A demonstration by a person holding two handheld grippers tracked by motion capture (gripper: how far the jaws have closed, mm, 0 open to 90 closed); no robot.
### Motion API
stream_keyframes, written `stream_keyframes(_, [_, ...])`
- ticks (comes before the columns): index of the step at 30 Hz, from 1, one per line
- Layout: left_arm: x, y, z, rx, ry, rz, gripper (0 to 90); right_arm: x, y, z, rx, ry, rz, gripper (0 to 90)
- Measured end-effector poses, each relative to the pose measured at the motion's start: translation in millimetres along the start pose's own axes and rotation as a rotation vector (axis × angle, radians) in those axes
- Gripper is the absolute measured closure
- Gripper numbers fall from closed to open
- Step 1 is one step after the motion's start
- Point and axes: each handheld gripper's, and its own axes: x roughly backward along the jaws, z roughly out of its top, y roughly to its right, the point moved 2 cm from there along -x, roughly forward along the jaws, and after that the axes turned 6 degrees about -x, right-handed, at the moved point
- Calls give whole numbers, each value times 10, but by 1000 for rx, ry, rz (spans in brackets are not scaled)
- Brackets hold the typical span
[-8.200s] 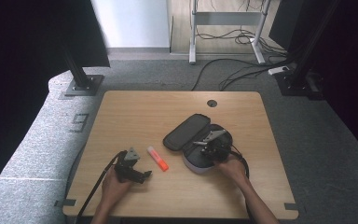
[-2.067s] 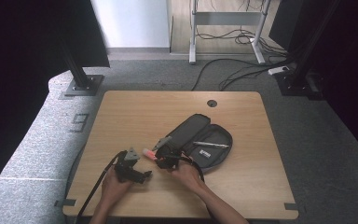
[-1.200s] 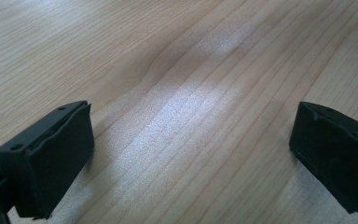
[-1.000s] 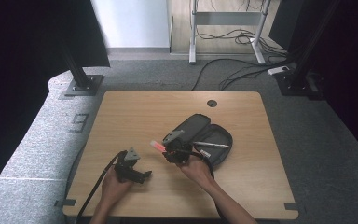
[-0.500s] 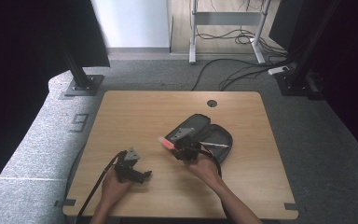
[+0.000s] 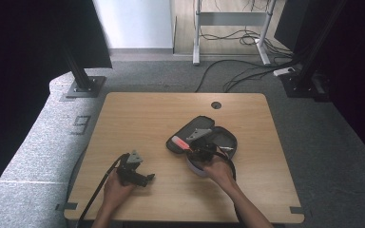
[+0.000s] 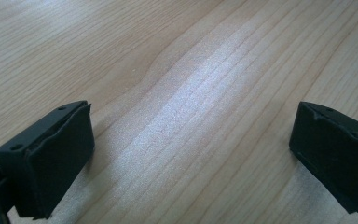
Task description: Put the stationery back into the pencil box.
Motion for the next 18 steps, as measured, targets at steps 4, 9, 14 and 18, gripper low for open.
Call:
stream_keyframes(4, [0, -1, 0, -2, 0, 1, 0, 47, 83, -47, -16, 3, -14, 661])
stream_keyframes(9, [1, -1, 0, -1, -1, 1, 0, 110, 187, -117, -40, 5, -31, 661])
stream_keyframes(14, [1, -1, 0, -2, -1, 1, 0, 170, 289, -187, -60, 11, -43, 661])
stream_keyframes(18, [0, -1, 0, -2, 0, 2, 0, 217, 380, -252, -80, 10, -60, 661])
